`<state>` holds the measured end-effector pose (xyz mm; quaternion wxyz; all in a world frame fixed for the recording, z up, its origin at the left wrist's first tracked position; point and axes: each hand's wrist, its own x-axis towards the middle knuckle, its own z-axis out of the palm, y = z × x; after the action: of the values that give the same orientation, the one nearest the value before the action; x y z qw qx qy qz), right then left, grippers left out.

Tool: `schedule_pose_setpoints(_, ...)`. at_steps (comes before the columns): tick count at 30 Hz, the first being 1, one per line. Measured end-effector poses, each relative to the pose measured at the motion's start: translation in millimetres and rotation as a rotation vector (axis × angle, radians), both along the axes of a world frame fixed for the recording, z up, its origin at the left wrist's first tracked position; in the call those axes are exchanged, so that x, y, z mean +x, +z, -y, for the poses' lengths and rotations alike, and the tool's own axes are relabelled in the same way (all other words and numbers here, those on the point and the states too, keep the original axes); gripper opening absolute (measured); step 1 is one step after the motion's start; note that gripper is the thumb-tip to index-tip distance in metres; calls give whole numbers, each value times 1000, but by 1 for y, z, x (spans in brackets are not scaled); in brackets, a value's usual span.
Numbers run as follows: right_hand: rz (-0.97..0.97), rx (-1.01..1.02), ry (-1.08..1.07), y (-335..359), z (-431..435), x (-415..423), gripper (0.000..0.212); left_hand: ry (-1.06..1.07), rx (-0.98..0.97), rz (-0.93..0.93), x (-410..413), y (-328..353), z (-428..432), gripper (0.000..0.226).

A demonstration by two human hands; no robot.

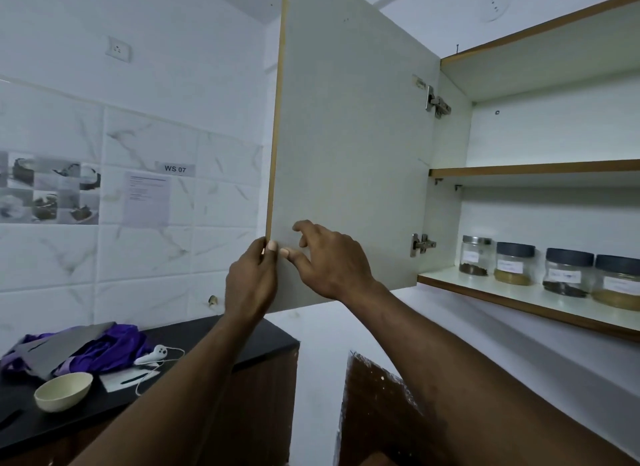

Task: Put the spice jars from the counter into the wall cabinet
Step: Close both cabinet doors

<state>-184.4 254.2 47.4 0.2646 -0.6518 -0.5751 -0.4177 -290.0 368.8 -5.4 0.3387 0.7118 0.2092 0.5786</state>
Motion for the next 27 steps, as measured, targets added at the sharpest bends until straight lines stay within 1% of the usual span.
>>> schedule_pose_setpoints(2,0,67,17,-2,-2,0,51,-57,-20,77,0,-1,-1,46)
schedule_pose_setpoints(6,19,216,45,0,5,-4,47,-353,-11,150,-3,4,-1,49)
schedule_pose_setpoints(10,7,405,84,8,22,-11,46,-591,19,190,2,10,11,66)
schedule_pose_setpoints(11,-1,456,89,10,28,-13,44,-645,31,196,7,11,17,61)
schedule_pose_setpoints(13,-27,558,97,14,45,-14,38,-761,53,201,20,11,35,44)
schedule_pose_setpoints(14,-37,601,99,16,55,-14,35,-824,70,210,27,12,46,40)
schedule_pose_setpoints(17,-39,684,84,17,92,-9,28,-972,171,271,52,15,86,49)
schedule_pose_setpoints(20,-47,719,32,15,137,2,27,-984,260,331,77,20,133,57)
schedule_pose_setpoints(23,-38,718,-44,14,183,14,28,-868,345,338,101,18,175,62)
schedule_pose_setpoints(25,-33,723,-119,13,212,23,23,-765,407,329,116,16,201,66)
schedule_pose_setpoints(27,-56,744,-204,12,237,30,18,-684,429,296,128,15,228,73)
